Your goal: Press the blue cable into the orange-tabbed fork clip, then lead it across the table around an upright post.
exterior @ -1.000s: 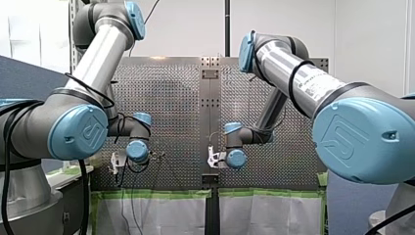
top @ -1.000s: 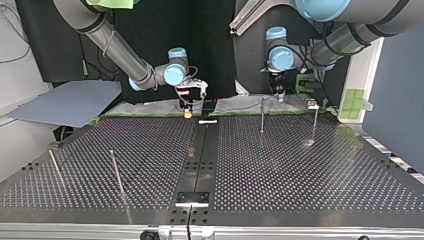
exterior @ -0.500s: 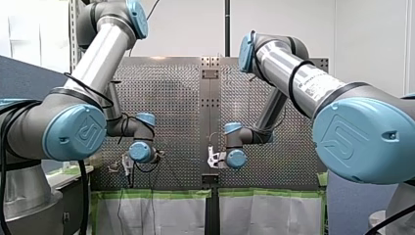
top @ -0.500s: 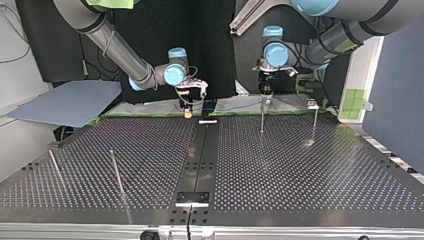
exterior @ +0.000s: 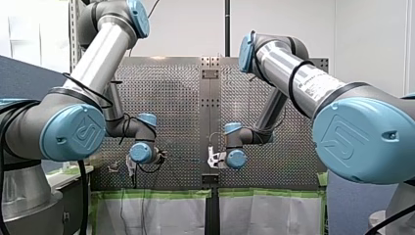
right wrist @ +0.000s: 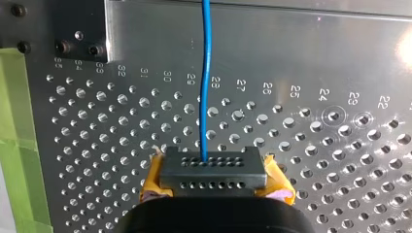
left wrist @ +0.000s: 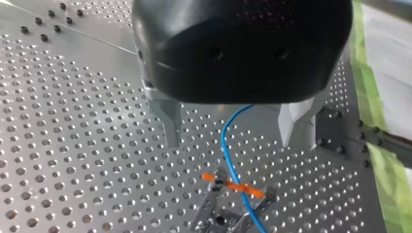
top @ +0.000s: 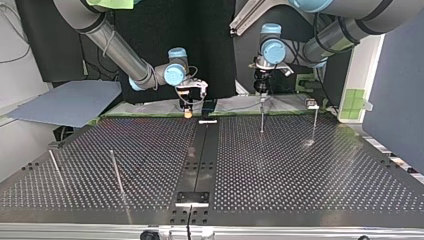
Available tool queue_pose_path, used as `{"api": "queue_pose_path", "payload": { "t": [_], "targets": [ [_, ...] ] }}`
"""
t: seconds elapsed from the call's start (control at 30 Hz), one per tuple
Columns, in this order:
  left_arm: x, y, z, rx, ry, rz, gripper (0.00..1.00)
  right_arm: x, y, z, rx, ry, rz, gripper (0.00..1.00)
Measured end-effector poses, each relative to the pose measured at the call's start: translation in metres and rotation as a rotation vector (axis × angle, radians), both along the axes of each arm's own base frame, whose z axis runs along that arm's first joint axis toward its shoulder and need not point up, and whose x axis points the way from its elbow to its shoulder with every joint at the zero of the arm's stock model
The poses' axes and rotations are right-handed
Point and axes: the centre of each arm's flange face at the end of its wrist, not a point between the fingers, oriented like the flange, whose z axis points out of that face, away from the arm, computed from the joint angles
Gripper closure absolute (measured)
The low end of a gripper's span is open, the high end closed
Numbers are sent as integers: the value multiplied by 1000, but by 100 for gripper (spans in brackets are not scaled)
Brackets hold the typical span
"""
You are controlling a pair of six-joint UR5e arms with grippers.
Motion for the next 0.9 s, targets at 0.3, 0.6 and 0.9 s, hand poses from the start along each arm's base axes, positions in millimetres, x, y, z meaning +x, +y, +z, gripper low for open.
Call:
{"api": "queue_pose_path", "payload": {
  "t": [0.3,0.6,0.9],
  "targets": [
    [-11,0,-1,97,-36,44,0,0,0,-1,3,2,1,100],
    [-16,-4,0,185,-71,83,0,-1,0,-2,3,2,0,100],
    [-25,-8,0,278,-69,128,0,-1,-1,-2,3,2,-1,100]
  ]
}}
